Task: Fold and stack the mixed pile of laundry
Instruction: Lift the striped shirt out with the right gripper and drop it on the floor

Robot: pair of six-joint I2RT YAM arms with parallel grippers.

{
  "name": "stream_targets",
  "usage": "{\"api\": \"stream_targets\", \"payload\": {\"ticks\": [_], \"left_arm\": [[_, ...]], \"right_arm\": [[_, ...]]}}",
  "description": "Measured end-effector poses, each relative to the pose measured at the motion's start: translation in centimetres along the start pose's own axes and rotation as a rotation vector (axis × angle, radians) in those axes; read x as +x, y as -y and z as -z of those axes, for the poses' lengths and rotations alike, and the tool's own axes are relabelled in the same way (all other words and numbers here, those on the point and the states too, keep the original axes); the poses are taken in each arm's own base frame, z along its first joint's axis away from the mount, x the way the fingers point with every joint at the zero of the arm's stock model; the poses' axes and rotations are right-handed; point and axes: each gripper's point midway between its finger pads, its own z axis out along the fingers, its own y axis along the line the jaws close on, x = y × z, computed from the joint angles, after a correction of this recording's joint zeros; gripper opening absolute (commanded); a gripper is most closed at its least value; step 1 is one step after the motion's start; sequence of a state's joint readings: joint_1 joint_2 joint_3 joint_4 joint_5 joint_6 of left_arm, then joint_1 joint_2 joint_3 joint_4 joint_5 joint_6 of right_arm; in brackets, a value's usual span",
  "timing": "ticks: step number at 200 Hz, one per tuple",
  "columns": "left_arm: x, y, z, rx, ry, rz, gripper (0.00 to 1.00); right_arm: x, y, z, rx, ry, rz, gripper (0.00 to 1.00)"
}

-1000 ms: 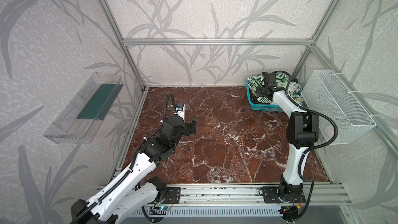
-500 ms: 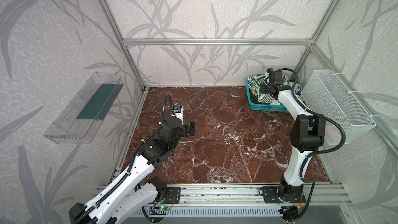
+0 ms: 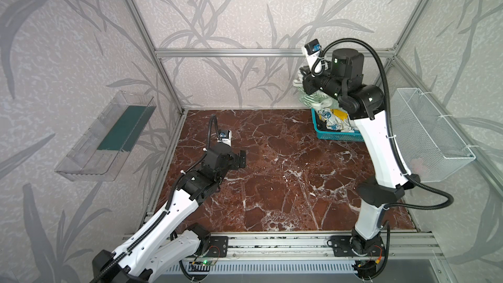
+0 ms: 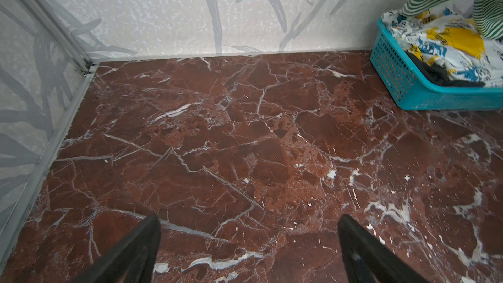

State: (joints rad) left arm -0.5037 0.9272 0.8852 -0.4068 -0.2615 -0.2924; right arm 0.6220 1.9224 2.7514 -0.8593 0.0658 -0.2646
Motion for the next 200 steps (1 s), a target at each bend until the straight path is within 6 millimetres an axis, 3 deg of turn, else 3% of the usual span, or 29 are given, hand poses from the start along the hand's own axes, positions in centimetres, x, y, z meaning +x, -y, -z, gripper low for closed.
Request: {"api": "stream_targets", "payload": {"ticks": [11,22,33,48,76,112,129,142,157,182,200], "left_arm": [[-0.7,-0.7,0.2,-0.007,0.007,0.024,0.99],[-1.5,-1.3,0.7,-0.01,0.013,0.045,0.99],[-1.9,-1.7,1.1,-0.008,0.016,0.055,0.99],[-2.1,-1.6,1.9,0.01,0.014,0.057,0.99],[-1.7,-1.2,3.1,0.052,-0.003,0.061,0.96],[0.5,-1.1,3.9,0.086,-0.048,0.098,0.93],[2.7,-1.4,3.8,0.082,-0.098,0.121,0.92],[4.3,-1.6,3.6,0.077,-0.141,0.137,0.92],[5.9,-1.9,3.4,0.069,-0.179,0.162,0.92],[7.9,-2.7,3.2,0.026,-0.214,0.215,0.92],[9.4,-3.6,2.6,-0.028,-0.231,0.249,0.91]], "right_arm": [[-2.4,-3.5,1.8,-0.075,0.061,0.038,0.0],[-3.3,-5.3,3.2,-0.121,0.08,0.059,0.0],[-2.8,-5.7,3.9,-0.136,0.063,0.068,0.0],[-0.8,-5.7,3.6,-0.139,0.0,0.074,0.0],[6.0,-7.0,0.3,-0.141,-0.163,0.075,0.0],[21.4,-10.1,-3.9,-0.14,-0.459,0.033,0.0],[28.9,-9.8,-4.3,-0.096,-0.6,-0.016,0.0],[33.0,-8.6,-4.0,-0.041,-0.68,-0.057,0.0],[35.8,-7.3,-3.6,0.014,-0.734,-0.097,0.0],[37.0,-5.2,-3.4,0.086,-0.75,-0.143,0.22],[36.7,-5.2,-3.5,0.095,-0.739,-0.161,0.48]]}}
